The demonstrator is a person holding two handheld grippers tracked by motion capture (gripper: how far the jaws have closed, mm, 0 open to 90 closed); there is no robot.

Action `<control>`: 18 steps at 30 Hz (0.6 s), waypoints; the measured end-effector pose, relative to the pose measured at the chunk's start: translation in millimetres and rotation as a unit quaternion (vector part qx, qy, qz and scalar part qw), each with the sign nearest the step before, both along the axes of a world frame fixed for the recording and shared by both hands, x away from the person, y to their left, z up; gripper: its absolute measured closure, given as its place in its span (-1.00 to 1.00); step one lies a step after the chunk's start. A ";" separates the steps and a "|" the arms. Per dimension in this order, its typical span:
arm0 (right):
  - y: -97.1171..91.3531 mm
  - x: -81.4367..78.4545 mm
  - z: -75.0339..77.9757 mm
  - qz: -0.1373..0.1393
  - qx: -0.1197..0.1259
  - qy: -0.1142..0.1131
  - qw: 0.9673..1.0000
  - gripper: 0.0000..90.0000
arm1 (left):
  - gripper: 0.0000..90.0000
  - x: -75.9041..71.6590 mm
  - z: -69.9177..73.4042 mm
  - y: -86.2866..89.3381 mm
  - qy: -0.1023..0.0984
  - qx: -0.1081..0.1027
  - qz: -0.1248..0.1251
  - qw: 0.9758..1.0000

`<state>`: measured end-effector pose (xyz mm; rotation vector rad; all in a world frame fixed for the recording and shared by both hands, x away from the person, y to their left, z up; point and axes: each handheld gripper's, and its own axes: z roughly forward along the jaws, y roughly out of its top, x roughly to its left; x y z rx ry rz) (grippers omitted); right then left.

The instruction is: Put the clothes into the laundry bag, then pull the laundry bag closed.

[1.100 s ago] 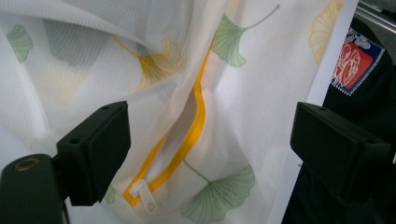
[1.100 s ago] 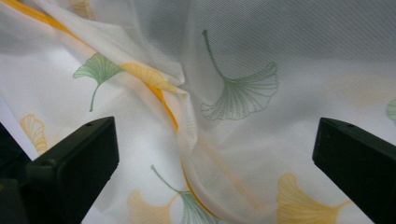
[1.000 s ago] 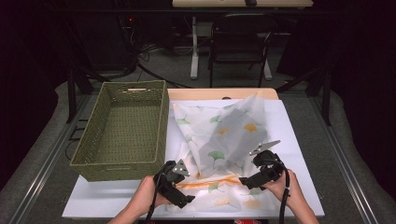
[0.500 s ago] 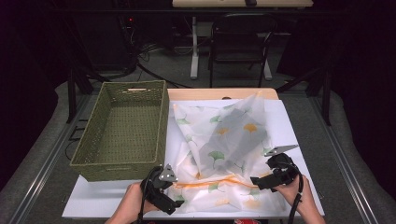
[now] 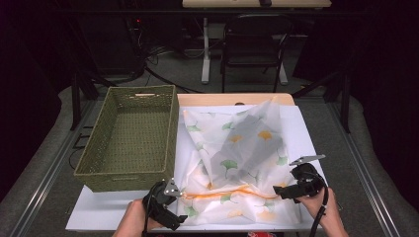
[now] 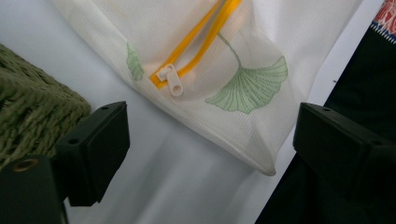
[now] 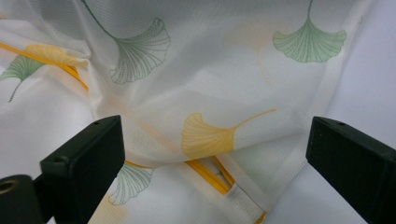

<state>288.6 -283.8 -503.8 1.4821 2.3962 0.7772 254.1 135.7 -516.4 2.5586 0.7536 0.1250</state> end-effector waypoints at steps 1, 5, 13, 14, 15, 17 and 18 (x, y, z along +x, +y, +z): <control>0.0 0.0 0.0 0.000 0.000 0.000 1.000 -0.89 | -0.72 -0.1 -1.1 -0.7 0.001 0.006 -0.002 1.000; -3.7 2.1 -4.9 -0.018 -0.007 0.009 1.000 -0.70 | -0.56 -0.8 -5.3 -1.3 0.010 0.014 0.001 1.000; -16.9 7.3 -15.2 -0.064 -0.030 0.032 0.997 -0.52 | -0.28 -2.4 -12.2 -1.7 0.022 0.020 0.007 1.000; -19.1 8.1 -17.8 -0.070 -0.034 0.042 0.996 -0.45 | -0.22 -1.3 -13.9 -1.6 0.024 0.022 0.007 0.999; -19.1 8.1 -17.8 -0.070 -0.034 0.042 0.996 -0.45 | -0.20 -1.3 -13.9 -1.6 0.024 0.022 0.007 0.999; -20.6 8.6 -20.6 -0.076 -0.038 0.048 0.995 -0.29 | -0.12 -0.7 -15.9 -2.0 0.026 0.023 0.006 0.999; -21.0 8.7 -21.2 -0.078 -0.039 0.051 0.995 -0.28 | -0.07 -0.9 -16.7 -2.5 0.029 0.022 0.005 0.999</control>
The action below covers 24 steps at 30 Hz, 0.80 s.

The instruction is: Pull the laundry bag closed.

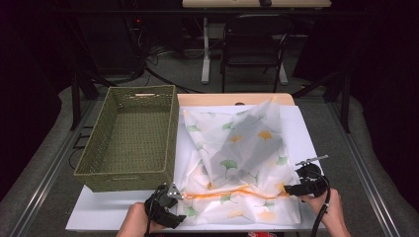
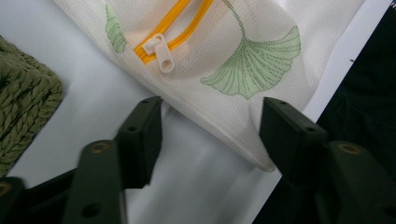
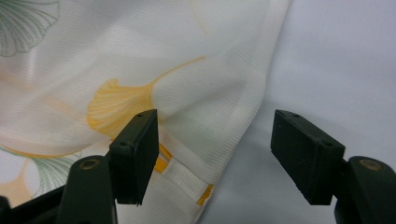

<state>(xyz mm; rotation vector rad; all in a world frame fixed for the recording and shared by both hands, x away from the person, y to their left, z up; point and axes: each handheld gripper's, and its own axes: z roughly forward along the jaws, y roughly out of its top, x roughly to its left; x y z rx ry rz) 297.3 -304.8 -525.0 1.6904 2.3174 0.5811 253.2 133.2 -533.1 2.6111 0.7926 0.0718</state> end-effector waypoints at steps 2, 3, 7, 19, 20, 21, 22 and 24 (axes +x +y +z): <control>-1.1 1.1 -3.2 -0.001 -0.005 0.008 1.000 -0.16 | -0.03 0.2 -0.7 -0.5 -0.001 0.002 -0.001 1.000; -1.1 1.1 -3.2 -0.001 -0.005 0.008 1.000 -0.16 | -0.03 0.2 -0.9 -0.7 0.000 0.003 -0.002 1.000; -0.3 2.0 -6.9 -0.003 -0.007 0.019 1.000 0.01 | 0.05 0.5 -1.2 -0.3 -0.005 0.003 0.003 1.000; 5.8 0.4 -5.2 0.010 -0.007 0.020 1.000 0.75 | 0.61 -2.9 -1.7 -1.0 -0.017 -0.009 0.003 1.000; 5.4 0.6 -5.0 0.007 -0.004 0.021 1.000 0.86 | 0.75 -2.9 -1.9 -1.3 -0.016 -0.011 0.001 1.000; 5.4 0.6 -5.0 0.007 -0.004 0.021 1.000 0.86 | 0.80 -2.9 -1.9 -1.3 -0.016 -0.011 0.001 1.000; 5.4 0.9 -4.8 0.007 -0.003 0.020 1.000 0.91 | 0.85 -3.5 -2.2 -2.4 -0.016 -0.015 0.002 1.000; 5.4 1.0 -4.9 0.009 -0.007 0.019 1.000 0.92 | 0.88 -3.6 -2.3 -3.1 -0.015 -0.017 0.001 1.000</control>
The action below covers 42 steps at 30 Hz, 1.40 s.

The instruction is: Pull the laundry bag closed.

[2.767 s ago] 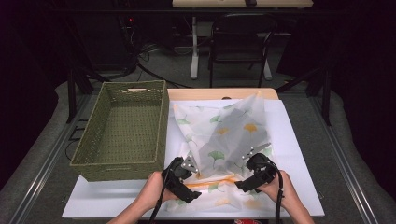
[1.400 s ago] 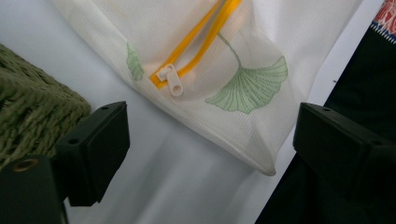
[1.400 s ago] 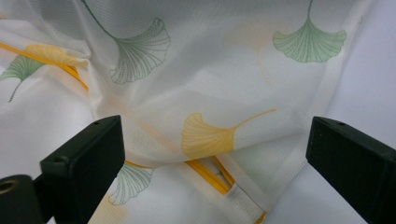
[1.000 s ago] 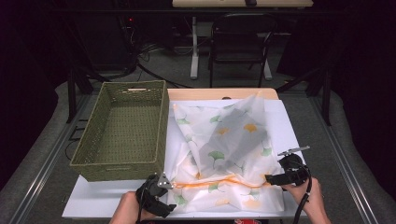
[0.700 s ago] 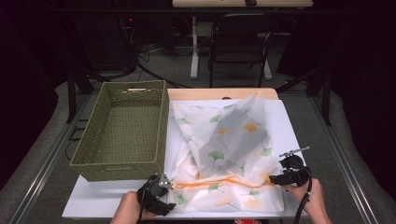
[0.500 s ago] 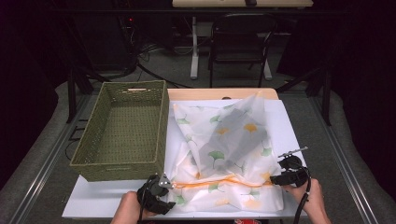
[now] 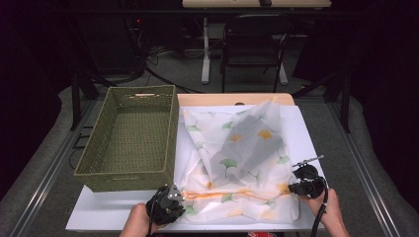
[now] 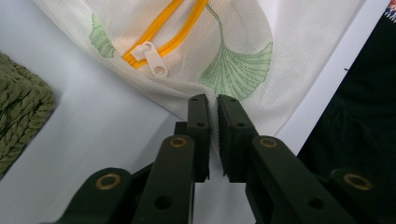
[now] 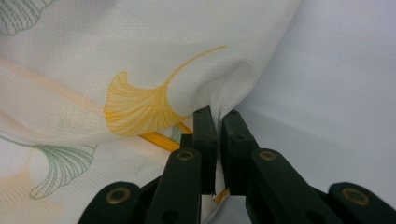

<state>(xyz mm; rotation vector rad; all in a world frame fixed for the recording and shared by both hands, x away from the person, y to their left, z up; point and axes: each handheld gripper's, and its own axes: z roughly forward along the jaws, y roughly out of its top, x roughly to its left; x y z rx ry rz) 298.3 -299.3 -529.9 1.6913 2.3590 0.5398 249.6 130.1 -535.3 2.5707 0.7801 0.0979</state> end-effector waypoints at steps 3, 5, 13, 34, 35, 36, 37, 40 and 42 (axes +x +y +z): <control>0.4 0.2 0.7 0.001 -0.008 -0.002 1.000 0.93 | 0.95 0.1 -0.3 -1.3 0.003 -0.005 -0.001 1.000; -0.8 0.8 1.2 0.003 -0.012 -0.002 1.000 0.93 | 0.96 -0.1 -0.3 -3.0 0.006 -0.011 -0.004 1.000; -6.9 3.5 2.2 -0.006 -0.037 -0.016 0.999 0.94 | 0.96 -6.2 -0.9 -16.0 0.015 -0.025 -0.021 0.999; -14.6 1.5 13.9 0.001 -0.040 -0.031 0.999 0.13 | -0.30 -1.2 18.2 -8.1 0.014 -0.065 -0.009 0.998; -14.6 1.5 13.9 0.001 -0.040 -0.031 0.999 0.13 | -0.36 -1.2 18.2 -8.1 0.014 -0.065 -0.009 0.998; -14.3 0.0 17.1 0.008 -0.037 -0.034 0.999 -0.01 | -0.48 -0.6 18.2 -8.7 0.010 -0.063 -0.006 0.998; -14.3 0.0 17.1 0.008 -0.037 -0.034 0.999 -0.01 | -0.48 1.0 18.5 -9.0 0.012 -0.061 -0.008 0.998; -14.5 -3.4 24.0 0.014 0.018 -0.049 0.999 -0.31 | -0.65 6.2 17.9 -12.6 0.010 -0.057 0.002 0.998; -14.4 -3.9 25.3 0.019 0.027 -0.053 0.998 -0.39 | -0.67 8.1 17.1 -14.7 0.008 -0.052 0.003 0.999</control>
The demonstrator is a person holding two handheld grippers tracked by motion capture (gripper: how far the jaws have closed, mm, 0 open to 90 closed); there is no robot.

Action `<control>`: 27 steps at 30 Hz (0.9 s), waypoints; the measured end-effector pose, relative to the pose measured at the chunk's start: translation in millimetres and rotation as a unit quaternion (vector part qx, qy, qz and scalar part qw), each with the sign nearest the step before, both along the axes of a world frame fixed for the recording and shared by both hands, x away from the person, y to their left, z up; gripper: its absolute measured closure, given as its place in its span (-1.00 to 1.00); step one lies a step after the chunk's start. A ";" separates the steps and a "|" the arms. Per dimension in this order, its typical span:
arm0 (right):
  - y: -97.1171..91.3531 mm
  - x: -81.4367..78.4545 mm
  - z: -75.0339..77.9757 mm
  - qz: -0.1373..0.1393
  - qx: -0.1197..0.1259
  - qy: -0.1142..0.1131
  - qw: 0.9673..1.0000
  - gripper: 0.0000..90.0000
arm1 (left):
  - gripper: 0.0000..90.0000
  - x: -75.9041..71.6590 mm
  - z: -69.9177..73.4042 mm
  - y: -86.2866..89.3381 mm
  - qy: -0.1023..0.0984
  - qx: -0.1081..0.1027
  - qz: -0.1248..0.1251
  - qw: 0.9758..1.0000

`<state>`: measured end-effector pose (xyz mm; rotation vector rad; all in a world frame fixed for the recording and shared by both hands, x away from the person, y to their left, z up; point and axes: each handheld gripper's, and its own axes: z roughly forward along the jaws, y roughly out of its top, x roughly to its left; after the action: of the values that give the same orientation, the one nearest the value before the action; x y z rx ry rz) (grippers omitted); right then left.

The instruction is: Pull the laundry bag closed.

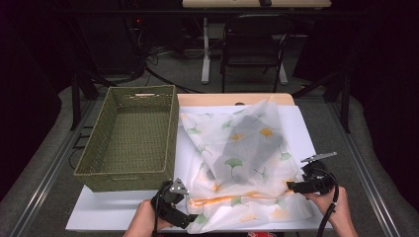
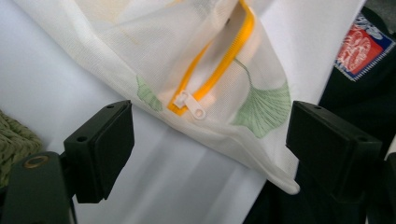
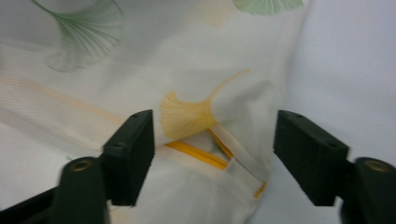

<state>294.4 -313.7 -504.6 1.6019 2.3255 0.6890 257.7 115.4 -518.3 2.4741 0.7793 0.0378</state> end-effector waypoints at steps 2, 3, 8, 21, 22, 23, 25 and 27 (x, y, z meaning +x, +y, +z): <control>3.6 -2.0 4.0 0.005 0.014 -0.010 1.000 -0.52 | -0.76 2.6 -1.6 -3.6 0.001 0.004 0.003 1.000; 5.2 -2.4 5.2 0.013 0.015 -0.013 1.000 -0.59 | -0.78 3.8 -1.8 -5.3 -0.002 0.008 0.006 1.000; 16.1 -6.4 9.8 0.040 0.031 -0.024 0.998 -0.70 | -0.88 11.9 -2.0 -10.5 -0.005 0.006 0.014 1.000; 41.9 -12.5 12.2 0.089 0.038 -0.037 0.995 -0.96 | -1.00 27.7 -6.8 -23.7 0.003 0.001 0.023 1.000; 43.9 -12.8 11.0 0.093 0.035 -0.036 0.994 -0.96 | -0.98 30.3 -6.4 -26.4 -0.005 0.001 0.029 1.000; 43.9 -12.8 11.0 0.093 0.035 -0.036 0.994 -0.96 | -0.98 30.3 -6.4 -26.4 -0.005 0.001 0.029 1.000; 45.9 -12.9 10.1 0.098 0.035 -0.035 0.994 -0.96 | -0.93 34.0 -5.9 -28.3 -0.006 -0.004 0.037 0.999; 47.7 -13.3 10.0 0.101 0.033 -0.037 0.994 -0.95 | -0.89 37.0 -6.0 -30.2 -0.008 -0.006 0.047 0.999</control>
<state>281.2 -266.0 -494.6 1.3530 2.4558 0.8623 294.7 85.2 -524.2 2.4216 0.8853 0.0856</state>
